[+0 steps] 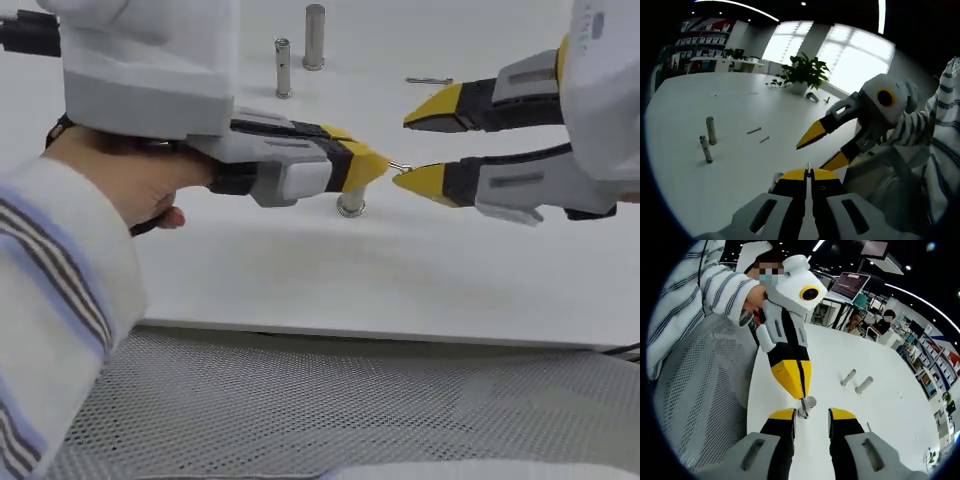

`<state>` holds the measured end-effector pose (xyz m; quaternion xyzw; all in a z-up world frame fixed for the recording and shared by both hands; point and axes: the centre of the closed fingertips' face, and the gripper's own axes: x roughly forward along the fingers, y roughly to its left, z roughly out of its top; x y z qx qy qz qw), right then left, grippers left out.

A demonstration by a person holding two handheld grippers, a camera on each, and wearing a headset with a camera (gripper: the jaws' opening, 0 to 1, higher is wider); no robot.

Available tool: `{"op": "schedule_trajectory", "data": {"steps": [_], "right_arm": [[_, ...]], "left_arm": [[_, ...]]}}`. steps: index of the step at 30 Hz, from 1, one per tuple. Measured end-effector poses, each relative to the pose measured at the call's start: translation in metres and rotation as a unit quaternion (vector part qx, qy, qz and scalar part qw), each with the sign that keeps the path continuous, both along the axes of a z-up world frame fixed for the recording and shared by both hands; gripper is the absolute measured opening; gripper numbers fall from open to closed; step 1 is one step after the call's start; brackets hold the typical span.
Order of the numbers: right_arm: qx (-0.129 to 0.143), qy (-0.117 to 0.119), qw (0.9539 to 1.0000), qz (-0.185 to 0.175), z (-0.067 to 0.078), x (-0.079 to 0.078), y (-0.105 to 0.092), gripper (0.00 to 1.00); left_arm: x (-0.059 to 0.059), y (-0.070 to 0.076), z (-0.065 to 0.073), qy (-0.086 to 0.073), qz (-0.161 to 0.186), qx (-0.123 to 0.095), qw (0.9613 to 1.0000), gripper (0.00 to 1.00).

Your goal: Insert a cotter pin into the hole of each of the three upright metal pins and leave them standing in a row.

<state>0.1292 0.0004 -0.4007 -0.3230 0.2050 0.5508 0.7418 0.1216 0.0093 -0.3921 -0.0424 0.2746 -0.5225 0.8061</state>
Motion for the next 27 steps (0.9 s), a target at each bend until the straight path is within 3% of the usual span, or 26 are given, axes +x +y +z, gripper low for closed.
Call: {"op": "schedule_trajectory", "data": {"steps": [1, 3, 5, 8, 10, 12, 18, 20, 27], "right_arm": [[0.014, 0.034, 0.9993, -0.013, -0.002, -0.002, -0.001, 0.22], [0.032, 0.07, 0.9967, -0.025, -0.006, -0.004, -0.002, 0.24], [0.04, 0.079, 0.9957, -0.026, -0.005, -0.004, -0.004, 0.22], [0.047, 0.095, 0.9939, -0.028, -0.007, -0.009, -0.003, 0.17], [0.05, 0.106, 0.9927, -0.026, -0.008, -0.014, -0.002, 0.14], [0.053, 0.116, 0.9915, -0.026, -0.008, -0.017, -0.001, 0.12], [0.06, 0.133, 0.989, -0.021, -0.009, -0.023, 0.0, 0.08], [0.06, 0.138, 0.9884, -0.017, -0.009, -0.026, 0.001, 0.07], [0.055, 0.152, 0.9868, -0.001, -0.009, -0.037, 0.003, 0.0]], "left_arm": [[-0.001, 0.0, 0.002, -0.018, -0.011, 0.004, 0.9998, 0.0], [-0.003, -0.001, 0.005, -0.041, -0.026, 0.008, 0.9988, 0.0], [-0.004, -0.002, 0.007, -0.062, -0.037, 0.009, 0.9974, 0.0], [-0.008, -0.004, 0.015, -0.116, -0.066, 0.012, 0.9909, 0.0], [-0.01, -0.005, 0.016, -0.134, -0.073, 0.009, 0.9883, 0.0], [-0.013, -0.006, 0.018, -0.157, -0.092, 0.009, 0.9832, 0.0], [-0.018, -0.006, 0.014, -0.176, -0.119, 0.024, 0.9768, 0.0], [-0.025, -0.009, 0.015, -0.18, -0.127, 0.024, 0.9752, 0.0], [-0.028, -0.01, 0.013, -0.17, -0.14, 0.022, 0.9751, 0.0]]}}
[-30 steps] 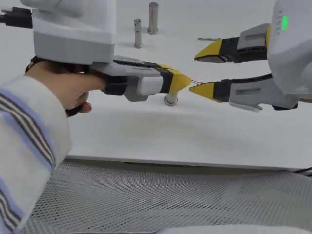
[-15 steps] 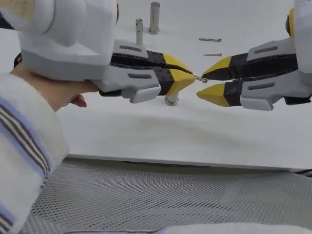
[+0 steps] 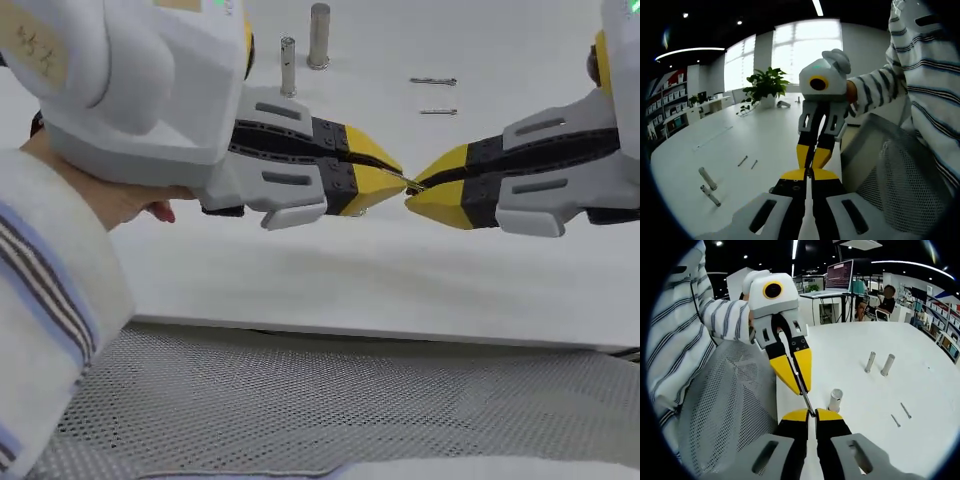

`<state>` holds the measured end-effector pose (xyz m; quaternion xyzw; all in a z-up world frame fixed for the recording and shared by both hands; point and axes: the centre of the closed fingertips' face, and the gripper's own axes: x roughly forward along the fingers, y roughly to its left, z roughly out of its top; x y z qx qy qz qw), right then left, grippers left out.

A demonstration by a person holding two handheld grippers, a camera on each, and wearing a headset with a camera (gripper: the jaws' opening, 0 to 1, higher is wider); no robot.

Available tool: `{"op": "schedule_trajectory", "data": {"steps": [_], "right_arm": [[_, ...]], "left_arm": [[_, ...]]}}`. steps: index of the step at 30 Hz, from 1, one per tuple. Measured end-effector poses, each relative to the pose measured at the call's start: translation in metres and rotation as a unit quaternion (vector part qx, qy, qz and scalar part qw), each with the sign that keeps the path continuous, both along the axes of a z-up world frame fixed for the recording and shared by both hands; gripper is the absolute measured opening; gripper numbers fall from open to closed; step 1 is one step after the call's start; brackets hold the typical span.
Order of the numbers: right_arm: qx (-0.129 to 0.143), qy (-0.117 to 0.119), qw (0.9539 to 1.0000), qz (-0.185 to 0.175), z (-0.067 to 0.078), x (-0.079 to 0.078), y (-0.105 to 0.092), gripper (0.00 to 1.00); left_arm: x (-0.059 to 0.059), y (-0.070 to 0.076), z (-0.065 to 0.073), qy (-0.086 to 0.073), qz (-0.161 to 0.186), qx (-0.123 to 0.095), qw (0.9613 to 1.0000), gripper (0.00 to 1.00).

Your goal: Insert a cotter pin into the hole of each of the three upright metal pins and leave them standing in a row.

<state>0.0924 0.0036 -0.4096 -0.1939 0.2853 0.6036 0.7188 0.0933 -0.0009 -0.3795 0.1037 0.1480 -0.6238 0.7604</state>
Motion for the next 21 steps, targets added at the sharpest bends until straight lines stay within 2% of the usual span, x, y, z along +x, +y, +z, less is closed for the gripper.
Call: {"op": "schedule_trajectory", "data": {"steps": [6, 10, 14, 21], "right_arm": [[-0.011, 0.01, 0.9998, 0.016, -0.003, -0.009, -0.002, 0.0], [-0.025, 0.002, 0.9988, 0.042, -0.004, -0.016, -0.003, 0.0], [-0.031, 0.016, 0.9984, 0.043, -0.006, -0.018, -0.007, 0.0], [-0.02, 0.033, 0.9984, 0.042, -0.001, -0.021, -0.01, 0.0]], "left_arm": [[-0.005, 0.001, -0.006, 0.004, -0.02, 0.016, 0.9997, 0.0], [-0.011, 0.0, -0.008, 0.005, -0.039, 0.021, 0.999, 0.0], [-0.013, -0.001, -0.012, 0.006, -0.054, 0.029, 0.9981, 0.0], [-0.018, -0.001, -0.014, 0.009, -0.062, 0.034, 0.9975, 0.0]]}}
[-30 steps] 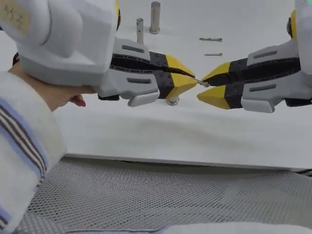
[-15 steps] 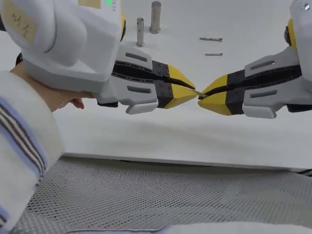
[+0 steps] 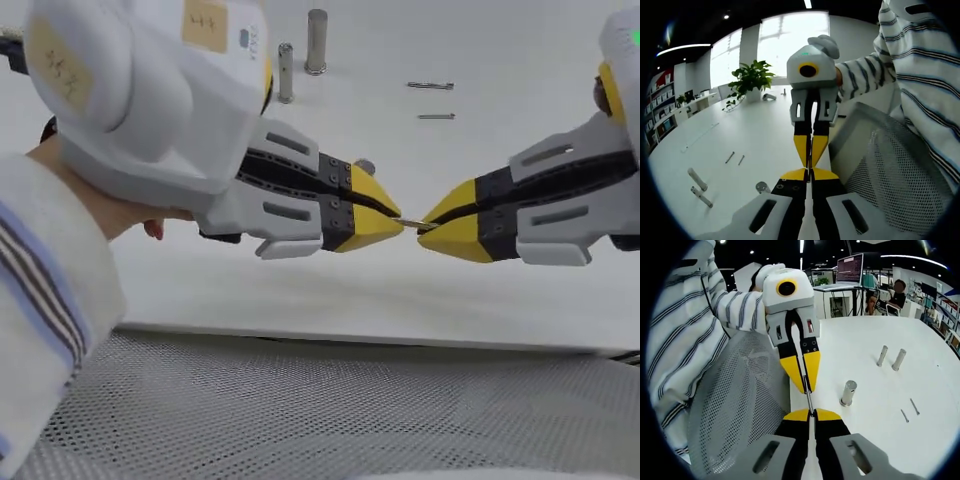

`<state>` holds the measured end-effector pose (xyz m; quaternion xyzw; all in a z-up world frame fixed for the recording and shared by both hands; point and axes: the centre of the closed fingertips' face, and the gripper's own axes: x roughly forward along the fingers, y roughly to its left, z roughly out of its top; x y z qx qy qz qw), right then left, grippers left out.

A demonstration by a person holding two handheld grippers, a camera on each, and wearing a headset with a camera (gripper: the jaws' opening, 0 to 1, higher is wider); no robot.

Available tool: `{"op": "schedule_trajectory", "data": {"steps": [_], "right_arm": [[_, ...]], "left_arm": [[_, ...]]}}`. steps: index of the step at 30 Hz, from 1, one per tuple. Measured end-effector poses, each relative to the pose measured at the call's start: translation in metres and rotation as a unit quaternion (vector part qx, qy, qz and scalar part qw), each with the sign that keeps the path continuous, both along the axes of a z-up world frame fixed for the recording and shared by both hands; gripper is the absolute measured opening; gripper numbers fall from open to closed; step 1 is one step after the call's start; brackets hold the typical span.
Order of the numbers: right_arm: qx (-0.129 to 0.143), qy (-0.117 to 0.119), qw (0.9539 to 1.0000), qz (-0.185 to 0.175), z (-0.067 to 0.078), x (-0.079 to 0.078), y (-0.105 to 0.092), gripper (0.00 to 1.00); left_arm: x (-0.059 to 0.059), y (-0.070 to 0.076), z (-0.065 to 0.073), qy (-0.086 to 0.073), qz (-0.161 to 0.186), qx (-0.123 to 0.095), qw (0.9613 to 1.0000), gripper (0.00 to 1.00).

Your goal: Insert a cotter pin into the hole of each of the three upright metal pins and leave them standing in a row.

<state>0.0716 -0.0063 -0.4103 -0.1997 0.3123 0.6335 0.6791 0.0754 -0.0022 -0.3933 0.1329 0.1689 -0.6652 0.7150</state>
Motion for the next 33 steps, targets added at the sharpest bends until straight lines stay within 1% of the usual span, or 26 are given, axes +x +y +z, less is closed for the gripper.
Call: {"op": "schedule_trajectory", "data": {"steps": [3, 4, 5, 6, 7, 9, 10, 13, 14, 15, 16, 17, 19, 21, 23, 24, 26, 28, 31, 33], "right_arm": [[0.0, -0.002, 1.0, 0.005, 0.0, 0.0, 0.0, 0.0], [-0.003, -0.008, 0.9999, 0.008, 0.001, 0.001, 0.0, 0.0], [-0.003, -0.012, 0.9998, 0.014, 0.003, 0.0, 0.001, 0.0], [-0.002, -0.013, 0.9998, 0.016, 0.005, 0.0, 0.001, 0.0], [0.001, -0.015, 0.9998, 0.015, 0.007, 0.001, 0.001, 0.0], [0.006, -0.01, 0.9998, 0.015, 0.009, 0.004, 0.0, 0.0], [0.007, -0.01, 0.9998, 0.014, 0.011, 0.003, 0.002, 0.0], [0.005, -0.012, 0.9998, 0.016, 0.008, 0.008, 0.002, 0.0], [0.003, -0.012, 0.9998, 0.018, 0.008, 0.008, 0.001, 0.0], [0.001, -0.014, 0.9997, 0.021, 0.007, 0.008, 0.001, 0.0], [-0.003, -0.018, 0.9996, 0.022, 0.008, 0.01, 0.002, 0.0], [-0.005, -0.019, 0.9995, 0.023, 0.008, 0.01, 0.002, 0.0], [-0.01, -0.031, 0.9992, 0.023, 0.008, 0.014, 0.0, 0.0], [-0.014, -0.036, 0.9989, 0.026, 0.009, 0.015, -0.001, 0.0], [-0.016, -0.037, 0.999, 0.022, 0.008, 0.018, -0.004, 0.0], [-0.024, -0.043, 0.9987, 0.016, 0.005, 0.024, -0.009, 0.0], [-0.032, -0.047, 0.9984, 0.005, 0.002, 0.03, -0.014, 0.0], [-0.035, -0.047, 0.9983, -0.001, 0.001, 0.031, -0.015, 0.0], [-0.042, -0.051, 0.9977, -0.011, -0.003, 0.037, -0.019, 0.0], [-0.041, -0.049, 0.9977, -0.021, -0.006, 0.042, -0.02, 0.0]], "left_arm": [[0.0, 0.0, 0.0, 0.002, -0.002, 0.003, 1.0, 0.0], [0.0, 0.001, -0.002, 0.013, 0.0, 0.006, 0.9999, 0.0], [0.0, 0.002, -0.002, 0.02, 0.001, 0.007, 0.9998, 0.0], [0.0, 0.002, -0.001, 0.013, -0.001, 0.004, 0.9999, 0.0], [0.0, 0.002, 0.0, 0.011, 0.0, 0.002, 0.9999, 0.0], [0.001, 0.003, 0.004, 0.015, 0.001, -0.005, 0.9999, 0.0], [0.001, 0.003, 0.004, 0.014, 0.001, -0.006, 0.9999, 0.0], [0.003, 0.003, 0.003, 0.006, 0.0, 0.003, 1.0, 0.0], [0.003, 0.003, 0.003, 0.007, 0.0, 0.003, 1.0, 0.0], [0.004, 0.003, 0.002, 0.018, 0.004, 0.002, 0.9998, 0.0], [0.004, 0.003, 0.001, 0.022, 0.008, 0.002, 0.9997, 0.0], [0.009, 0.004, 0.0, 0.016, 0.008, 0.002, 0.9998, 0.0], [0.013, 0.005, -0.001, 0.014, 0.015, 0.004, 0.9998, 0.0], [0.017, 0.007, -0.001, 0.012, 0.022, 0.006, 0.9997, 0.0], [0.024, 0.011, -0.003, 0.016, 0.035, 0.01, 0.9992, 0.01], [0.029, 0.014, -0.004, 0.014, 0.044, 0.012, 0.9988, 0.01], [0.038, 0.02, -0.007, 0.012, 0.063, 0.019, 0.9978, 0.03], [0.046, 0.024, -0.01, 0.008, 0.078, 0.026, 0.9966, 0.07], [0.049, 0.024, -0.01, 0.008, 0.089, 0.028, 0.9957, 0.1], [0.054, 0.025, -0.01, 0.005, 0.095, 0.029, 0.995, 0.12]]}}
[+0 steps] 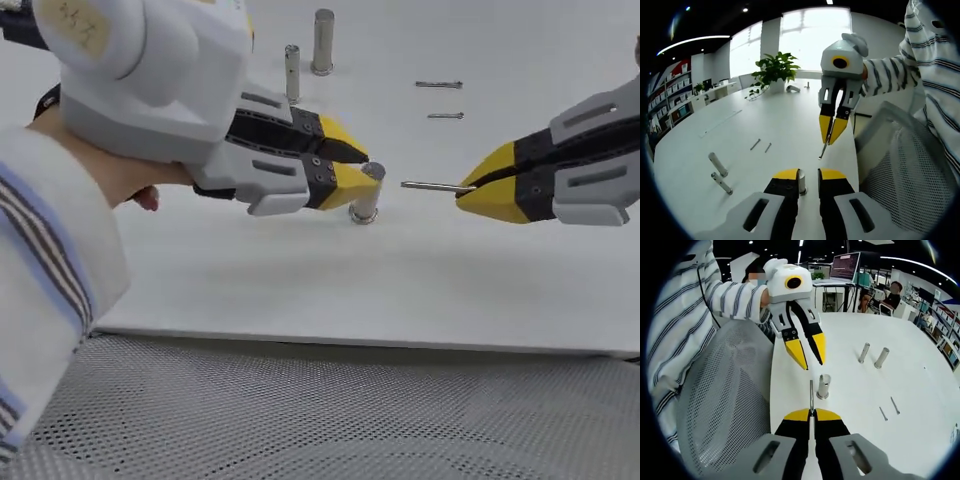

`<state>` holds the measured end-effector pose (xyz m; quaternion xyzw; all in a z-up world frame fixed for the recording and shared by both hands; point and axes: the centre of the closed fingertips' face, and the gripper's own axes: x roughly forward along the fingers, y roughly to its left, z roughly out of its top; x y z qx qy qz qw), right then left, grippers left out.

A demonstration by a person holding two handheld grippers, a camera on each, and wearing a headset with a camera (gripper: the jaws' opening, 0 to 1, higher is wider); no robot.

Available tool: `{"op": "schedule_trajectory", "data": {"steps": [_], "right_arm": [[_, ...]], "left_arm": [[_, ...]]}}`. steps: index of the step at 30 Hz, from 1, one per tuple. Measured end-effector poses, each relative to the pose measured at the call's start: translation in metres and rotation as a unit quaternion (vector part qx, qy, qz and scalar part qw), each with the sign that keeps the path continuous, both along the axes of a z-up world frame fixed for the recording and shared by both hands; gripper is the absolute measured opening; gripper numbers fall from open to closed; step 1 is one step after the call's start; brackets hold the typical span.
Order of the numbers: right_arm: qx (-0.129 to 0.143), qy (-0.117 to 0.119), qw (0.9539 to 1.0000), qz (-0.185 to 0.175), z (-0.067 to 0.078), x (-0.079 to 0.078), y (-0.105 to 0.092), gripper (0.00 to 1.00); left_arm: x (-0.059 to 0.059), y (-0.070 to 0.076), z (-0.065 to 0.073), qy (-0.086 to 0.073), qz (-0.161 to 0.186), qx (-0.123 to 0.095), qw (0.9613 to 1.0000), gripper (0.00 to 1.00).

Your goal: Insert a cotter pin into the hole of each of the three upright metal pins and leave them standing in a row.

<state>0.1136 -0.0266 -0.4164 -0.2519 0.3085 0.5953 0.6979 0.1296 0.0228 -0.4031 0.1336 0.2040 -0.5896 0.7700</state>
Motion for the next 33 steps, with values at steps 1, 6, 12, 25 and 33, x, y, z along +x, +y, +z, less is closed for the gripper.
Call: {"op": "schedule_trajectory", "data": {"steps": [1, 6, 12, 25, 33], "right_arm": [[0.001, 0.0, 1.0, -0.004, -0.002, 0.002, 0.0, 0.0], [-0.002, 0.002, 0.9998, -0.018, -0.011, 0.01, -0.002, 0.0], [0.003, 0.003, 0.9996, -0.026, -0.015, 0.017, -0.001, 0.0], [0.002, 0.014, 0.9996, -0.025, -0.024, 0.02, 0.006, 0.0], [0.003, 0.017, 0.9996, -0.024, -0.028, 0.023, 0.006, 0.0]], "left_arm": [[0.003, 0.0, -0.001, -0.001, 0.003, 0.004, 1.0, 0.13], [0.008, -0.002, -0.007, -0.003, 0.007, 0.019, 0.9998, 0.2], [0.015, -0.003, -0.017, -0.005, 0.003, 0.038, 0.9993, 0.23], [0.017, -0.008, -0.027, 0.002, -0.011, 0.056, 0.9984, 0.15], [0.017, -0.009, -0.028, 0.006, -0.019, 0.054, 0.9983, 0.1]]}}
